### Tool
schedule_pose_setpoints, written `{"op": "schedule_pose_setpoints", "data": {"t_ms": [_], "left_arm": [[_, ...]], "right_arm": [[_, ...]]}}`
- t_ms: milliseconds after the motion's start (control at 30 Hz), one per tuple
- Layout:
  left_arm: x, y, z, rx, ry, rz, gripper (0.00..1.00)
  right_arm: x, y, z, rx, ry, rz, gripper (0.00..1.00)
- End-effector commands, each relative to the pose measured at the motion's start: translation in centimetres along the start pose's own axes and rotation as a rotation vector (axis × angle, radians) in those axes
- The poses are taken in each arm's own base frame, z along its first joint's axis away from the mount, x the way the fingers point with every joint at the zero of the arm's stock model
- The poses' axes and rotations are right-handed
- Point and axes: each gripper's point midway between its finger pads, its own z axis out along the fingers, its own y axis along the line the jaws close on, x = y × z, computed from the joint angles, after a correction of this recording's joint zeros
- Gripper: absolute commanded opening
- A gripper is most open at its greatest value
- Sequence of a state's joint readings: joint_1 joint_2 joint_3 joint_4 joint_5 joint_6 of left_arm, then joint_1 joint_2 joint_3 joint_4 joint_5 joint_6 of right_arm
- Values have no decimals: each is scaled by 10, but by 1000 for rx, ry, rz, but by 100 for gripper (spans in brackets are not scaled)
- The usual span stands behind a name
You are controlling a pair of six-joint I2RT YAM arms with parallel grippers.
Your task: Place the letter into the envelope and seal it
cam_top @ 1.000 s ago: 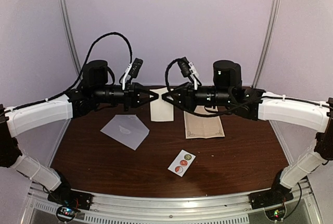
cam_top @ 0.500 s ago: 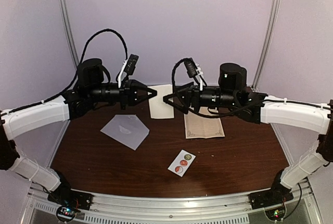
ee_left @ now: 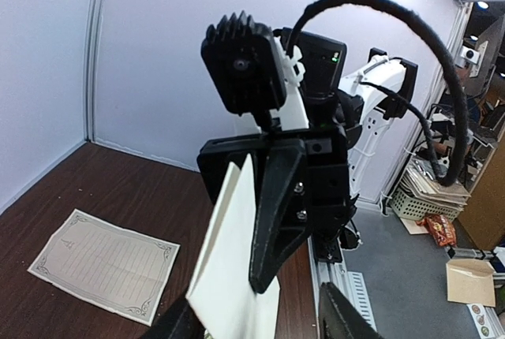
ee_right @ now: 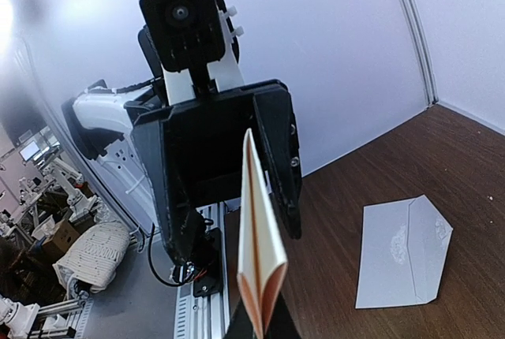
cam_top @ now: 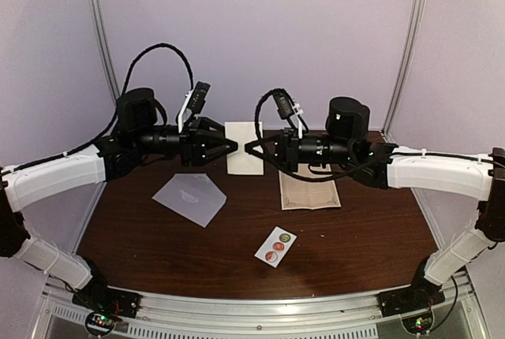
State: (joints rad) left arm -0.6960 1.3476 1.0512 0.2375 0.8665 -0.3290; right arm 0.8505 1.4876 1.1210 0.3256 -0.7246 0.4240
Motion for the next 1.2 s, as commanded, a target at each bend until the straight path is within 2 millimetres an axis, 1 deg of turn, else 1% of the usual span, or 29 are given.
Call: {"op": "schedule_pose_setpoints", "data": {"t_ms": [0, 67, 167, 200, 233, 333, 367, 400, 500, 533, 567, 633, 667, 800, 900, 933, 967, 1000, 1033, 1067, 1100, 1167], "left_arm": [[2, -2, 4, 31, -4, 7, 48], [4, -1, 5, 34, 0, -3, 42], [6, -2, 6, 45, 2, -11, 29], [6, -1, 6, 46, 2, -14, 23], [6, -1, 6, 47, 1, -14, 21], [6, -2, 6, 54, 0, -16, 4], [6, -2, 6, 54, -1, -17, 0], [6, -3, 7, 57, -1, -17, 0], [5, -4, 6, 55, -6, -14, 0], [4, -3, 5, 48, -11, -12, 0], [3, -3, 4, 40, -17, -8, 0], [1, -3, 2, 26, -27, 0, 0], [0, -4, 1, 24, -30, 2, 0], [-1, -5, 1, 28, -32, 4, 0], [0, -5, 2, 35, -30, -3, 0], [0, -4, 2, 35, -29, -5, 4], [1, -4, 2, 36, -27, -7, 17], [1, -4, 3, 33, -26, -10, 28], [2, -3, 3, 31, -24, -11, 34], [2, -3, 3, 30, -24, -9, 36], [2, -2, 3, 29, -24, -10, 37], [2, -2, 3, 29, -23, -11, 29]], "right_arm": [[-34, 15, -13, -1, -119, -55, 0], [-39, 16, -16, 6, -132, -64, 0], [-41, 16, -18, 12, -140, -71, 0], [-41, 16, -19, 13, -140, -71, 0], [-42, 16, -19, 13, -141, -73, 0], [-40, 16, -18, 12, -131, -70, 0], [-39, 15, -18, 14, -127, -69, 0], [-38, 14, -17, 17, -124, -68, 2], [-35, 12, -18, 25, -119, -60, 26], [-32, 11, -17, 27, -112, -53, 32], [-30, 10, -18, 29, -110, -48, 37], [-24, 7, -18, 31, -100, -35, 39], [-21, 6, -18, 30, -98, -27, 38], [-11, 4, -17, 20, -81, -2, 21], [-12, 5, -17, 17, -82, 0, 1], [-13, 5, -18, 20, -86, -2, 0], [-14, 6, -19, 21, -93, -6, 0], [-16, 7, -20, 21, -98, -10, 0], [-18, 8, -21, 22, -105, -15, 0], [-20, 9, -21, 22, -109, -19, 0], [-21, 9, -21, 22, -111, -23, 0], [-23, 10, -22, 25, -112, -27, 0]]}}
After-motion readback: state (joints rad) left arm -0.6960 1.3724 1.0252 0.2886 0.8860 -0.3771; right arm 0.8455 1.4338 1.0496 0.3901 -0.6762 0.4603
